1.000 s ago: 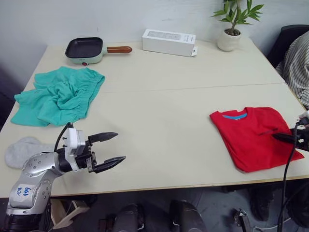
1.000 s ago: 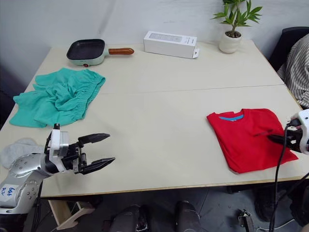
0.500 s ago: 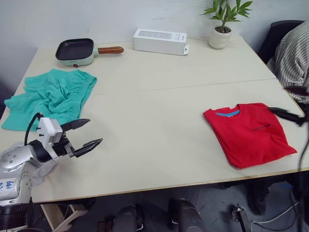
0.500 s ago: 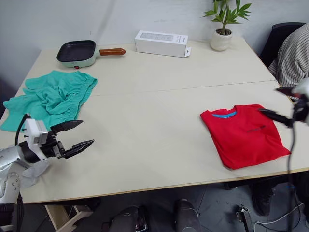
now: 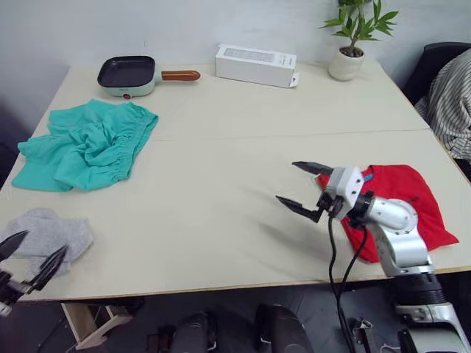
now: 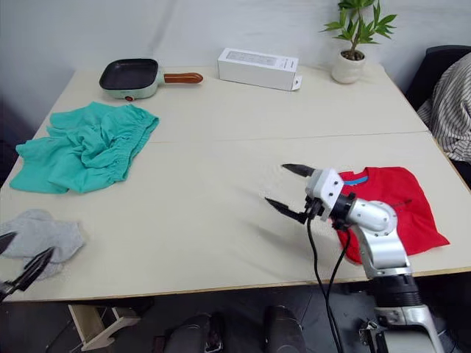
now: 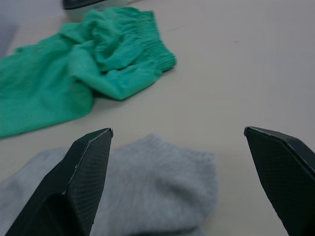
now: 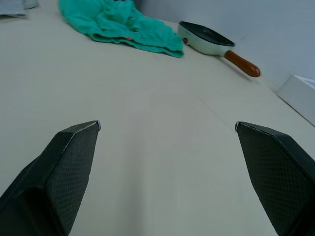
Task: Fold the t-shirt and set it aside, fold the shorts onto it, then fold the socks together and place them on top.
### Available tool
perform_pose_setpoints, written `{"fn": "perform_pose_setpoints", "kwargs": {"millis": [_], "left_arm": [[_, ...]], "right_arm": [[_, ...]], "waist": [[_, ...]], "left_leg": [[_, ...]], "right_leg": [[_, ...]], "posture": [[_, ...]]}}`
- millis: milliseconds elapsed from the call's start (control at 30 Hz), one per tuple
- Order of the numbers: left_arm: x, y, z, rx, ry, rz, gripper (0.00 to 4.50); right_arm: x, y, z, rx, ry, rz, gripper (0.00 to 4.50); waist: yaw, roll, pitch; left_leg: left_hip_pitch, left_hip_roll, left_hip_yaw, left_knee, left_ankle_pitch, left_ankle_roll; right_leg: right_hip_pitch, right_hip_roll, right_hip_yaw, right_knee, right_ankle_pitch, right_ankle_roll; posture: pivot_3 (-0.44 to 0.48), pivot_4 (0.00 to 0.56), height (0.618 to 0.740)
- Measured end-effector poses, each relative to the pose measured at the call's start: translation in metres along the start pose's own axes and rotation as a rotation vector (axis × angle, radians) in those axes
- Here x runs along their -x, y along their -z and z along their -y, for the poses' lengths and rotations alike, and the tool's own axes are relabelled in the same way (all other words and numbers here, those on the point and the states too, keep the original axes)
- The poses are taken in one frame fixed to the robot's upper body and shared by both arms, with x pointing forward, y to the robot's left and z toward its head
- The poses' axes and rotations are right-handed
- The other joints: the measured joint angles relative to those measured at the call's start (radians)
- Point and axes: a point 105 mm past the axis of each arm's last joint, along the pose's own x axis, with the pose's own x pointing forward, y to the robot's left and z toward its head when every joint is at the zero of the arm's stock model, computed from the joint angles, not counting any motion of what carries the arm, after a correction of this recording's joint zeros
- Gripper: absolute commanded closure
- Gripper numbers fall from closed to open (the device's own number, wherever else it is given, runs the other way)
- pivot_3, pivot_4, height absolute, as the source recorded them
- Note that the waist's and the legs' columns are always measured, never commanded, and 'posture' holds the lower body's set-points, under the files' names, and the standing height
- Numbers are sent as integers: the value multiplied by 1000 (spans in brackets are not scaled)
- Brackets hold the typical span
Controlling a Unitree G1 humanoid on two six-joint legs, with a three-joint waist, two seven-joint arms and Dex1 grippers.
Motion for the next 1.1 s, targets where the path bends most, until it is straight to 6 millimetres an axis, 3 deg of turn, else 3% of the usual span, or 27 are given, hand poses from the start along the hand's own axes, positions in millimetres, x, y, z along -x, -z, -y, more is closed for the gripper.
{"fn": "perform_pose_setpoints", "kwargs": {"millis": [67,200,367,467,533,667,833,1000,1067,1100], "left_arm": [[25,11,-6,26,-97,-42,0],[67,37,-11,107,-254,-130,0],[85,45,-14,157,-367,-143,0],[80,43,-16,177,-380,-138,0],[59,29,-17,163,-319,-109,0],[-7,-19,-15,59,-125,-31,0],[-93,-56,5,5,114,-39,0],[-157,-58,12,-12,205,-90,0],[-197,-58,19,11,251,-119,0],[-207,-58,20,0,257,-135,0]], "right_arm": [[-2,4,-10,5,-14,11,10],[7,18,-31,-2,-40,-9,10],[15,16,-36,37,-25,13,10],[26,19,-49,31,-31,6,10],[31,20,-58,2,-38,0,10],[29,8,-57,8,-31,32,10],[24,8,-51,-6,22,30,10],[16,4,-44,5,50,31,10],[14,3,-39,11,78,30,10],[10,0,-38,16,80,42,10]], "waist": [[-1,1,1],[44,-2,3],[61,-4,2],[65,-5,2],[68,-5,2],[65,-5,2],[60,-4,2],[60,-3,3],[68,-6,3],[67,-7,3]], "left_leg": [[0,-5,-12,3,1,0],[0,-5,-10,6,-3,-5],[0,3,-12,3,-3,-6],[0,2,-12,1,-4,-8],[0,1,-13,1,-6,-9],[0,1,-12,3,-6,-11],[1,0,-9,4,-3,-13],[0,1,-5,2,3,-21],[-1,1,-3,2,10,-18],[-2,1,-1,2,11,-18]], "right_leg": [[5,-5,-5,2,-5,6],[4,-6,1,0,-8,4],[4,6,10,-20,-9,-5],[3,8,20,-20,-10,-4],[0,7,22,-16,-9,-1],[3,7,23,-6,-9,-1],[1,8,24,-1,-9,-1],[-6,10,26,6,-9,-2],[-10,18,25,11,-9,-2],[-11,21,25,9,-9,-2]], "posture": [[0,150,740],[0,150,740],[0,150,740],[0,150,740],[0,150,740],[0,150,740],[0,150,740],[0,150,740],[0,150,740],[0,150,740]]}}
